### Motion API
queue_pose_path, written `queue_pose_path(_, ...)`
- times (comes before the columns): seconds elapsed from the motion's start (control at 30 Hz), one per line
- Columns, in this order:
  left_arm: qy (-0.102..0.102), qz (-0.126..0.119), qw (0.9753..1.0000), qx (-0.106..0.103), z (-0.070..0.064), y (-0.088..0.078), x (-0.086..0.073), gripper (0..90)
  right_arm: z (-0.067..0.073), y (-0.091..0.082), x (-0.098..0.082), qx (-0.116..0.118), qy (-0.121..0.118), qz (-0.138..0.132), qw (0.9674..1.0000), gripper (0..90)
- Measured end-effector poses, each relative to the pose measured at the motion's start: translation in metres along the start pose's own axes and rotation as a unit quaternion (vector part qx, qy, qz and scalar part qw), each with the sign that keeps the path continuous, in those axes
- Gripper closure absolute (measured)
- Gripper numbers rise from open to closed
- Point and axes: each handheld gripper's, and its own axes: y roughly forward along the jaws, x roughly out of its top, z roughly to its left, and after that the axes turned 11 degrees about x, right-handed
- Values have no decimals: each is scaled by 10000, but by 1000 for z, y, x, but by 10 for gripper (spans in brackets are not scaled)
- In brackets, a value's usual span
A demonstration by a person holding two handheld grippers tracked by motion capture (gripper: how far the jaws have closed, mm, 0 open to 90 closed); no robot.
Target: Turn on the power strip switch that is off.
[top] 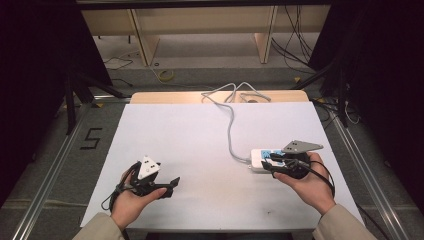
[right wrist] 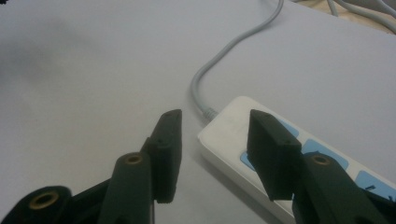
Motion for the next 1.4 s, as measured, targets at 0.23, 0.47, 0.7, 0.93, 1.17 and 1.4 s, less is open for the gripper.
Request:
queue_pose_path(0.23,7,-6,10000,-56,-3,-1,0,177,3,-3,-6,126,-152,-108,9997,490)
queue_pose_path(0.47,25,-19,10000,-79,-5,-2,0,177,3,-5,-15,233,-173,-191,9994,432)
queue_pose_path(0.7,19,-49,9999,-93,-6,-4,0,178,3,-9,-24,278,-237,-317,9988,368)
queue_pose_path(0.93,29,-43,9999,-88,-6,-5,0,178,1,-16,-35,263,-248,-435,9984,343)
queue_pose_path(1.17,49,-44,9999,-82,-6,-4,0,178,0,-21,-44,238,-251,-474,9983,333)
queue_pose_path(1.4,38,-38,10000,-78,-5,-4,0,178,0,-25,-49,191,-223,-523,9982,326)
